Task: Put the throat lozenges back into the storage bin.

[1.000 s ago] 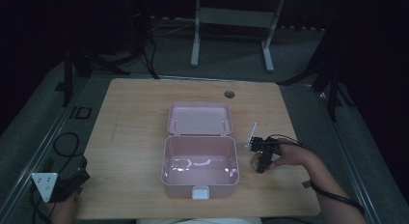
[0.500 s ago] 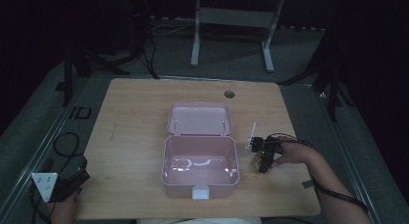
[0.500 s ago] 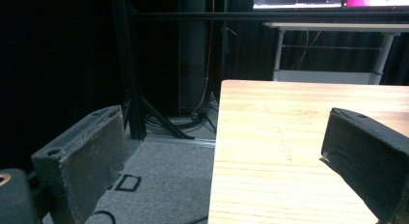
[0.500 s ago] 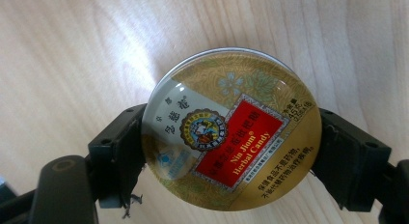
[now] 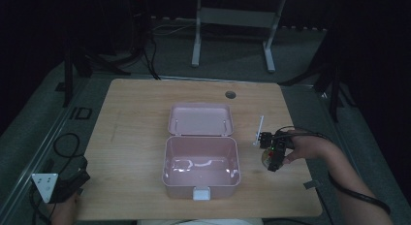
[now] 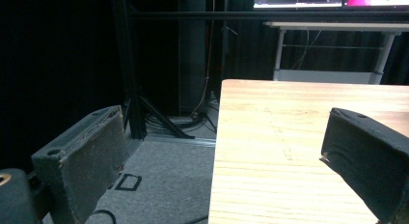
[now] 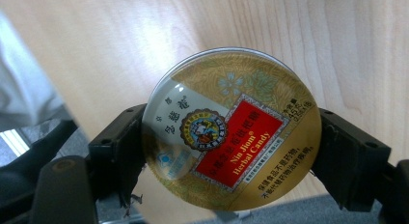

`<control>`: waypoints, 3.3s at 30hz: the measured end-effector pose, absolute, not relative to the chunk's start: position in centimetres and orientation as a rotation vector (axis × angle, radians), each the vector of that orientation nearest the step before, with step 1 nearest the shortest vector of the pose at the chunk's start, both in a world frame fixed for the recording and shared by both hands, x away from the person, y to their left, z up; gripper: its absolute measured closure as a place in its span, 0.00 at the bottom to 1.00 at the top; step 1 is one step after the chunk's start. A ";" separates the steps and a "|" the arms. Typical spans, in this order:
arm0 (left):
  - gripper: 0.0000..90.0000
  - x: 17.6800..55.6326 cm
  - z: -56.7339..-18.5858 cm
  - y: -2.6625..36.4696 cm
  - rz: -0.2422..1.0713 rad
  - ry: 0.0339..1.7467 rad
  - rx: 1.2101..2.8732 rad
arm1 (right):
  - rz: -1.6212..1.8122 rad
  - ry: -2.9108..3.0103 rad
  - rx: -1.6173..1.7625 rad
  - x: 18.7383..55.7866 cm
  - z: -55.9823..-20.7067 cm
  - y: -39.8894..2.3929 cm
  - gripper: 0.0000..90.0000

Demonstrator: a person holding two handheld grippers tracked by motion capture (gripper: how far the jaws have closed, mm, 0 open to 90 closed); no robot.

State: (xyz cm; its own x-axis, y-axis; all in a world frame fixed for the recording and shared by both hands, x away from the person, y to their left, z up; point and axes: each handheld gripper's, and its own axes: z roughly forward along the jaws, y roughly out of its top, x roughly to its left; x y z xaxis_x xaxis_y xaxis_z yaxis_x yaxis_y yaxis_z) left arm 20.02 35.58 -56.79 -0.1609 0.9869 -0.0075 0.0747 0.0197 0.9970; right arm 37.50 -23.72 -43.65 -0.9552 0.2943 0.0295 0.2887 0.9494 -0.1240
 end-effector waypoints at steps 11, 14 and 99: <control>0.03 20.0 -56.8 35.6 1.278 1.392 1.174 | 0.217 -3.103 -0.376 36.1 -35.6 -22.6 0.22; 0.03 20.0 -56.8 35.6 1.279 1.390 1.175 | 0.183 -3.136 -0.366 35.6 -33.3 -22.1 0.22; 0.03 19.9 -56.8 35.7 1.271 1.380 1.177 | 0.261 -2.979 0.099 33.8 -49.4 -7.1 0.22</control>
